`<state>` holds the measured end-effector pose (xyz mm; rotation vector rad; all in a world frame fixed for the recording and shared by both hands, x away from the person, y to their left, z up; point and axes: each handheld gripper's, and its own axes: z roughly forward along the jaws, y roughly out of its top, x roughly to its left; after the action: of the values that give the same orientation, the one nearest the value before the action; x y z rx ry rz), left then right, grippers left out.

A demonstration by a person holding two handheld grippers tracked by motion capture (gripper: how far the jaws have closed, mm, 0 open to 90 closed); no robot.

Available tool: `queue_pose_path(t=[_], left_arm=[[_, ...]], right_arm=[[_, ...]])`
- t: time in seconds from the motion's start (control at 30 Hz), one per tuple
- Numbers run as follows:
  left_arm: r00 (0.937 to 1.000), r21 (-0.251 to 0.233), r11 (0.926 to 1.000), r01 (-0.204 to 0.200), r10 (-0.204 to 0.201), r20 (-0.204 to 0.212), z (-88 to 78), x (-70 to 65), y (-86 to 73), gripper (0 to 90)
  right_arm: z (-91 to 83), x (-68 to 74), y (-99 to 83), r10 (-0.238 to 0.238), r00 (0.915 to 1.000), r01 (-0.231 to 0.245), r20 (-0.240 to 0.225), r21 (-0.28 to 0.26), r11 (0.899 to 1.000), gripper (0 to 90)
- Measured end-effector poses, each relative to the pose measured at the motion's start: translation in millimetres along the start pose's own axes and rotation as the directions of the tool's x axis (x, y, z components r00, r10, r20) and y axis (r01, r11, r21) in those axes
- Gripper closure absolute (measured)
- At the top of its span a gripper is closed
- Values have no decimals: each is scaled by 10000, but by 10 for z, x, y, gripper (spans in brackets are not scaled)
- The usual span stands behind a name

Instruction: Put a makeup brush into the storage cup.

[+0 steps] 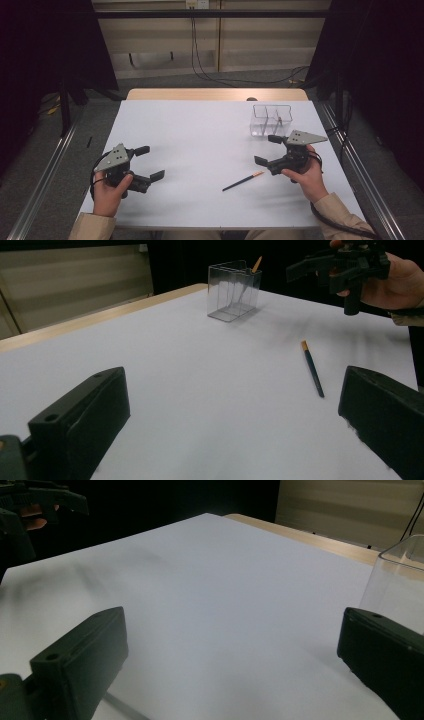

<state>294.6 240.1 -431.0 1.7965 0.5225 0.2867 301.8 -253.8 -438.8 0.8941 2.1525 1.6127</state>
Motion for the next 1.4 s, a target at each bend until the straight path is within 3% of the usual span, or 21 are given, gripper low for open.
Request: queue_pose_path(t=[0.23, 0.47, 0.53, 0.7, 0.9, 1.03, 1.1, 1.33, 1.4], left_arm=[[10000, 8, 10000, -4, 4, 20, 4, 4, 0, 1], [10000, 29, 10000, -8, 8, 41, 13, 2, 2, 1], [10000, 42, 10000, -25, 25, 53, 14, 2, 3, 1], [9999, 12, 10000, 25, -25, 107, 22, -3, 1, 1], [9999, 78, 10000, -8, 7, 107, 23, 1, 0, 0], [9999, 52, 10000, 17, -18, 134, 25, 2, 0, 1], [9999, 56, 10000, 15, -16, 135, 26, 2, 0, 0], [9999, 44, 10000, 30, -31, 131, 26, 6, 0, 1], [9999, 6, 10000, 75, -76, 140, 29, 5, 0, 1]], right_arm=[[35, -18, 13, 55, 9998, -51, -177, 214, 9998, 0], [78, -37, 45, -136, 9988, 184, -461, 1041, 9944, 15], [99, -36, 53, -198, 9980, 282, -608, 1400, 9897, 26], [175, -42, 41, -207, 9946, 458, -1019, 2511, 9669, 29], [274, 4, 23, -571, 9872, 1097, -1487, 3751, 9205, 33], [326, 21, 18, -753, 9808, 1493, -1798, 4440, 8835, 38], [344, 22, 16, -868, 9799, 1622, -1794, 4641, 8708, 44], [400, 12, 24, -1324, 9700, 2249, -2039, 5455, 8074, 77], [406, 17, 25, -1451, 9651, 2448, -2179, 5554, 7948, 108]])
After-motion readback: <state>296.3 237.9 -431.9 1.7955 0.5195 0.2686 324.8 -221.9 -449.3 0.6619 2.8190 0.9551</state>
